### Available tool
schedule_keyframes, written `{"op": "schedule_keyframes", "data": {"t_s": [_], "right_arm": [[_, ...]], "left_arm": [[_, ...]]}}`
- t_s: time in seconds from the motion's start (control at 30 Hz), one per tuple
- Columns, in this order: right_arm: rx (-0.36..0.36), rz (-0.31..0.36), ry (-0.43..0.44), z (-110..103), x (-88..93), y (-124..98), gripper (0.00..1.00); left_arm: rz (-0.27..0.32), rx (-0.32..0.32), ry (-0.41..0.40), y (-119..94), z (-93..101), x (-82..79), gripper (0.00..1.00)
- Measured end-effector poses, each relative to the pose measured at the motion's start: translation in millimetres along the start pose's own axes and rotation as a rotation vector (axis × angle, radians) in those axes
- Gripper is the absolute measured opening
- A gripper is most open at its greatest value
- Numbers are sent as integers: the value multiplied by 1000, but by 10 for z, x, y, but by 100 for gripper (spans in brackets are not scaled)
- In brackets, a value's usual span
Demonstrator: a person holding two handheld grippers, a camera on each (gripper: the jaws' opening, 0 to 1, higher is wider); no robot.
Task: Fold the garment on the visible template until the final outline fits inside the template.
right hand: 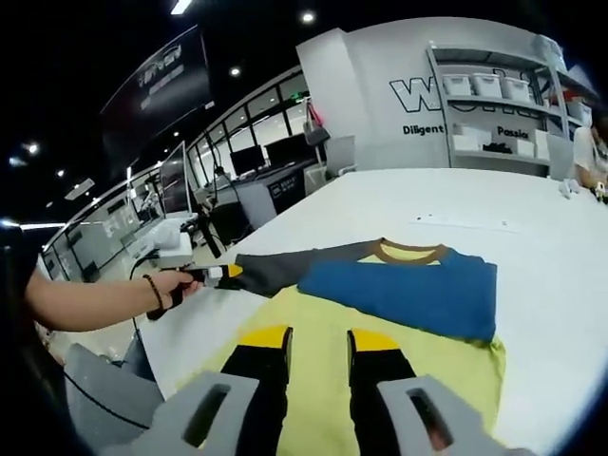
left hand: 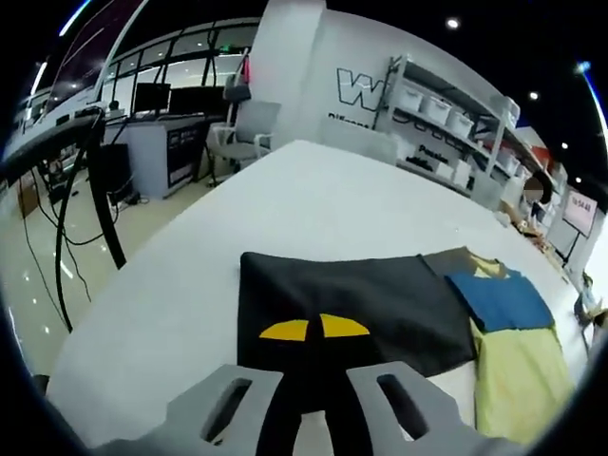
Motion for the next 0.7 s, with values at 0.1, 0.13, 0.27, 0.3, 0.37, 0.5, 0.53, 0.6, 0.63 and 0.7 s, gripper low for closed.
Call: {"op": "schedule_keyframes", "data": {"t_s": [0.1,0.13,0.27,0.3,0.37,0.5,0.53,0.6,0.63,0.7], "right_arm": [[17,-14,-27,28,28,-6,22],[19,-13,-28,36,29,-6,23],[28,-6,-21,53,36,-8,30],[29,-5,-23,56,35,-8,34],[38,2,-24,69,34,-14,40],[64,5,-40,118,43,-38,53],[75,1,-56,138,51,-47,56],[93,7,-71,170,56,-61,58],[93,6,-70,172,57,-64,58],[101,9,-56,200,62,-88,60]], "left_arm": [[60,22,4,-57,19,-116,0],[72,28,5,-76,23,-147,0],[107,75,-30,-149,79,-296,0],[114,82,-36,-166,94,-328,0],[139,106,-42,-203,141,-414,0],[171,140,-44,-270,248,-571,0],[179,147,-48,-281,268,-599,0],[191,163,-50,-304,323,-656,0],[193,165,-49,-308,334,-666,0],[211,183,-35,-343,420,-729,0]]}}
Point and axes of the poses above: the point that each gripper's makers call its tool centre point, and the gripper's own axes: y roughly forward along the fingers, z roughly to its right, x roughly out of its underside, the point moved 4 cm from there along -y, roughly backward along the fingers, and after that the axes turned 13 degrees about y, right-handed, at the moved point
